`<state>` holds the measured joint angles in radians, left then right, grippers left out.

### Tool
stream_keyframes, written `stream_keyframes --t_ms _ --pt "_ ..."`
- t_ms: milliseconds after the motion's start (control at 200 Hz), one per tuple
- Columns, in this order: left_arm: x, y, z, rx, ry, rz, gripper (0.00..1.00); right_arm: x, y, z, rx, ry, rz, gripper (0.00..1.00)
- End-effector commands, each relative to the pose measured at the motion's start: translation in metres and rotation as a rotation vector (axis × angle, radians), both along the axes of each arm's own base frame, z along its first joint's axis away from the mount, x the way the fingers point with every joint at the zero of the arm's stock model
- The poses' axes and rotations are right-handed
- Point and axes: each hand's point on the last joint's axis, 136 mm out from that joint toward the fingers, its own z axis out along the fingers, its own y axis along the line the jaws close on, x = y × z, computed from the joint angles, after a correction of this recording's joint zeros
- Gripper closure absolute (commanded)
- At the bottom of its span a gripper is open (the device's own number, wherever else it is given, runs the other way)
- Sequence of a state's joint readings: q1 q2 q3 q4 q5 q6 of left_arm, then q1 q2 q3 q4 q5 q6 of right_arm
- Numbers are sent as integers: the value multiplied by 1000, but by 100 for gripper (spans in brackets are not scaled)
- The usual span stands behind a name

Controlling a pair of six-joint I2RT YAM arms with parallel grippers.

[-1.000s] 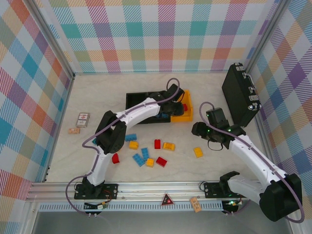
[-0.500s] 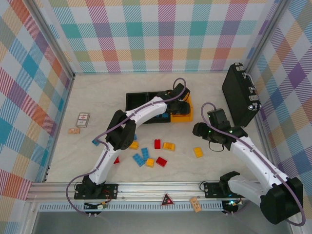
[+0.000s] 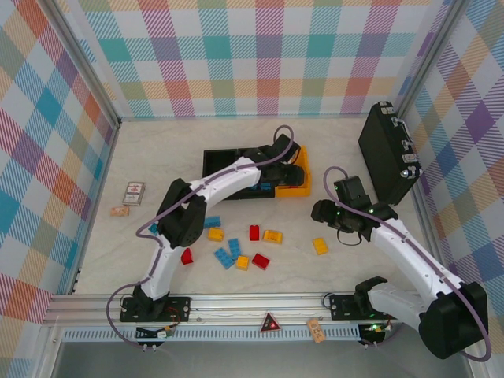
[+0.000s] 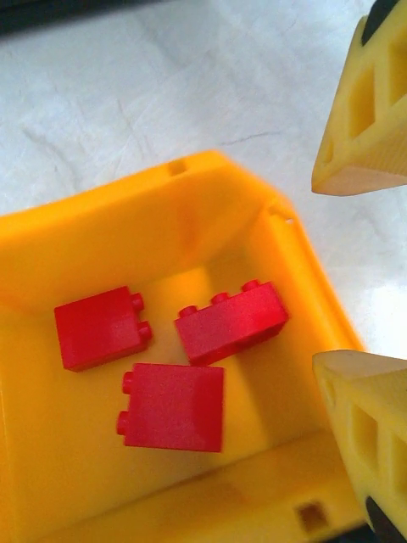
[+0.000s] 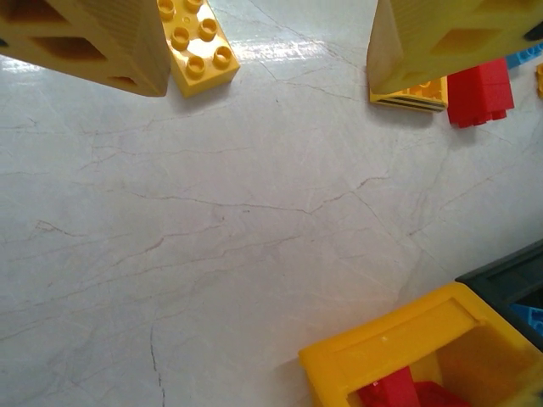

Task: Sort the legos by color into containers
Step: Place the lego in the container, then pick up the lego from the bottom-right of the table.

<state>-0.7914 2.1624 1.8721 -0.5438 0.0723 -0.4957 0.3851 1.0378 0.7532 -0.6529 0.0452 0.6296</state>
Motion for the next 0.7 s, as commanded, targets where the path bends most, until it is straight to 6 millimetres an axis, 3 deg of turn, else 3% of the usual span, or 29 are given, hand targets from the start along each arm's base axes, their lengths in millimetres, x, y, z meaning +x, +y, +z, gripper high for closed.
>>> stream_keyframes --t_ms 0,375,695 --pt "-19 -4 33 -89 -33 -60 49 -8 -6 -11 -18 52 -21 37" --pt "-75 36 23 -131 0 -110 48 -31 -2 -62 -21 228 -36 37" --pt "-102 76 5 -78 34 -53 47 -53 15 -89 -62 321 14 37"
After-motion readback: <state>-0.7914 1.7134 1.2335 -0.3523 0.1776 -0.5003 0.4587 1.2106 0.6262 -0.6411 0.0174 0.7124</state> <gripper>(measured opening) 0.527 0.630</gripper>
